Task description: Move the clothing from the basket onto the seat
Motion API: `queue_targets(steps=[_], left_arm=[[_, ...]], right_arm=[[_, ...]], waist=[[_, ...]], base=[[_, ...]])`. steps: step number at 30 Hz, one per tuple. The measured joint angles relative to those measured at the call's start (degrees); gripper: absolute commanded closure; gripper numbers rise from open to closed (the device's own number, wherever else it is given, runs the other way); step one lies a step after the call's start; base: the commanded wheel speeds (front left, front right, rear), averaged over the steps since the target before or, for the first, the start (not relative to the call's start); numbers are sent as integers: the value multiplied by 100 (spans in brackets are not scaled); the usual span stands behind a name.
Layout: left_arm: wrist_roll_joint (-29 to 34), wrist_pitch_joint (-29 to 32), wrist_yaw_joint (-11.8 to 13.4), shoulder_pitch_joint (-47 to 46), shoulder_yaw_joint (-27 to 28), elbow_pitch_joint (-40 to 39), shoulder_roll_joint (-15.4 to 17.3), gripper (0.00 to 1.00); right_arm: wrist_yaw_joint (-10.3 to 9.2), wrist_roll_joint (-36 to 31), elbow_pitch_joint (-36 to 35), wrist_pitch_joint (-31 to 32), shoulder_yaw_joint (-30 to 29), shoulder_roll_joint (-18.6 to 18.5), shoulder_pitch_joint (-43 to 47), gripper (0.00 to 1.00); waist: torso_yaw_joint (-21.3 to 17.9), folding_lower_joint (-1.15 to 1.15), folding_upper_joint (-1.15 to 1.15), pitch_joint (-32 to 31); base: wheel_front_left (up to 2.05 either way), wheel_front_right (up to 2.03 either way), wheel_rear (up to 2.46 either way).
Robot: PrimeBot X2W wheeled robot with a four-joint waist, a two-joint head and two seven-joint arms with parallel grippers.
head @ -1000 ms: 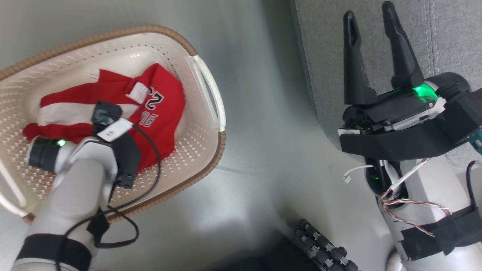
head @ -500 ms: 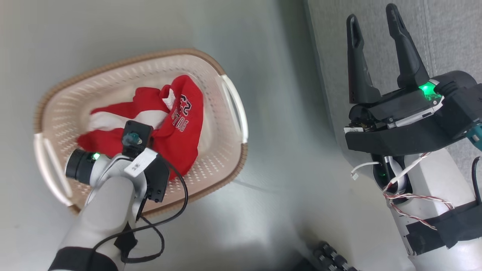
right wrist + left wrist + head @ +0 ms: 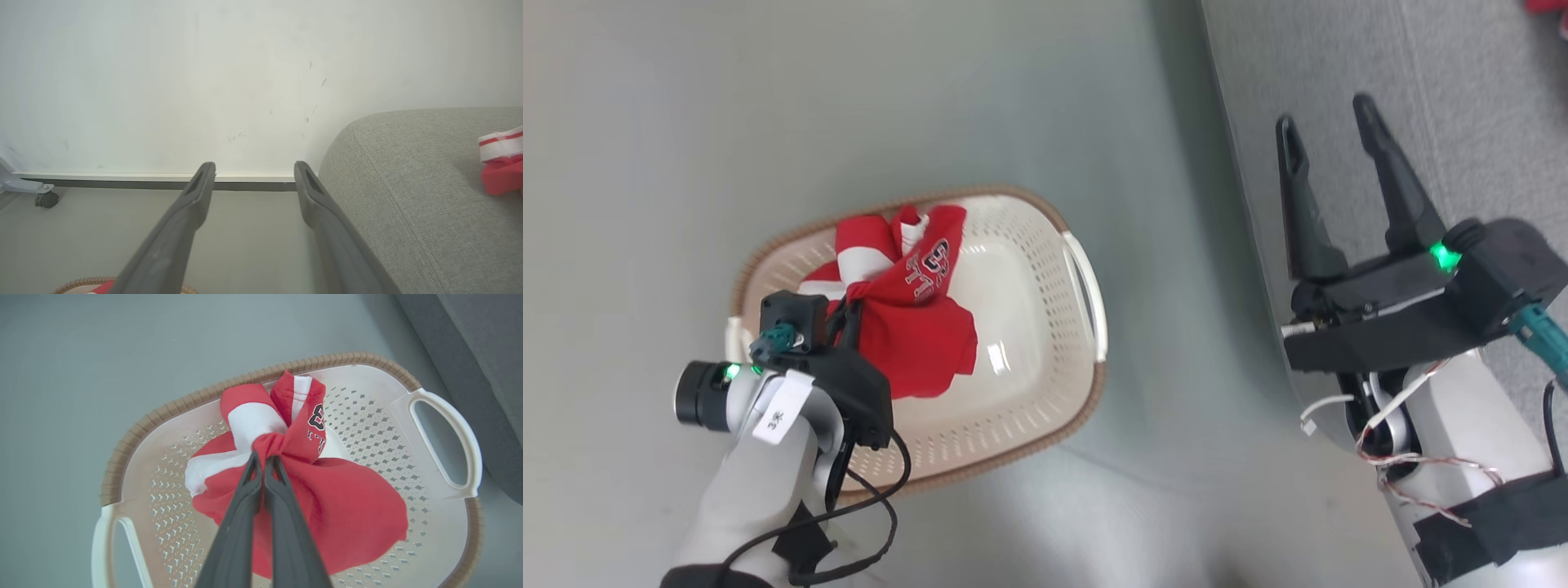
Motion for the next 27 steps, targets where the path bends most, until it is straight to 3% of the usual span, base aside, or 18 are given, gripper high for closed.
queue_targets(steps=[12,27], left_arm=[[-379,-247,-202,377,260,-172,-43,100],[-661,-296,-356,921,468,-1254,-86,100]], right_arm=[[27,33,245,103,59,-89,562,0],[51,152,424,303,177,-114,1287,0]], waist=[[342,0,0,-1028],[650,-1,0,-2254]], base=[[0,0,0],[0,0,0]])
